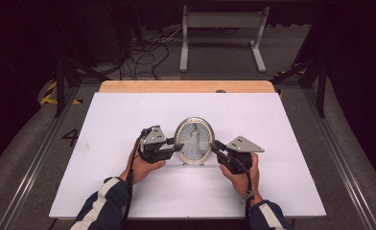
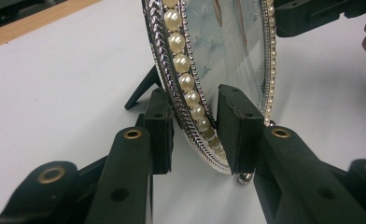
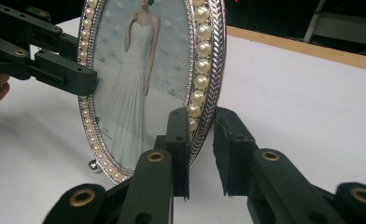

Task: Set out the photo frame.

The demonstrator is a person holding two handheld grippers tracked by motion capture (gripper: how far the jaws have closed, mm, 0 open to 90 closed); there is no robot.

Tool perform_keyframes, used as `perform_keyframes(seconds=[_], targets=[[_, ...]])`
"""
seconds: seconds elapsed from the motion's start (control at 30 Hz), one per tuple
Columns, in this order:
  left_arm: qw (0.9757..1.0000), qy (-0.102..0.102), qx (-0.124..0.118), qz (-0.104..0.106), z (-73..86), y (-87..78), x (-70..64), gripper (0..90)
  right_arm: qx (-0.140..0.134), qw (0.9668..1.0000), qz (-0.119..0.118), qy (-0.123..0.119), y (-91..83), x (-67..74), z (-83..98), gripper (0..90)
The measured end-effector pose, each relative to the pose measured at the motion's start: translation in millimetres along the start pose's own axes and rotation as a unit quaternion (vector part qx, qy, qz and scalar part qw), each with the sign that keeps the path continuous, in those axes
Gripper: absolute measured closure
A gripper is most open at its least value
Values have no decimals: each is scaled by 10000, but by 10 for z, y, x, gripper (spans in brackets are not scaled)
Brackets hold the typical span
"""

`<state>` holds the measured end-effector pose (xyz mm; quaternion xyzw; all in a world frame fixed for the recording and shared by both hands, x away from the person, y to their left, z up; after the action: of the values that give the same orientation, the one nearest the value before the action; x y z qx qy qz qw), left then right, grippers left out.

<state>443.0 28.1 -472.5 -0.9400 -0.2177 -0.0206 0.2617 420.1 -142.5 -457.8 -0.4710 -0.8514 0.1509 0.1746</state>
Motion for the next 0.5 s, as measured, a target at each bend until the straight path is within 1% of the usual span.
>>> perform_keyframes(seconds=[0.1,0.3,0.37,0.5], targets=[[10000,3,6,-1,-1,1,-5,674,4,10000,-19,14,5,0,0,765],[10000,60,-12,-56,-4,4,-5,671,28,10000,-15,-65,3,-2,-2,761],[9999,60,-8,-95,-7,5,-9,670,48,9999,5,-146,3,-3,-5,757],[9997,160,57,-180,-15,-1,-14,661,75,9993,39,-351,7,6,-10,732]])
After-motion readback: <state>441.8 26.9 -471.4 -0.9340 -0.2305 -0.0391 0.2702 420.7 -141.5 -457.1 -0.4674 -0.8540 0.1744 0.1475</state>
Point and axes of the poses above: each handheld gripper's, and its own axes: y roughly forward along the jaws, z roughly out of its underside, x roughly to its left, the point moved 9 cm from there along y, roughly forward along the jaws, and after that the axes turned 11 degrees about y, right-handed, at the moved point
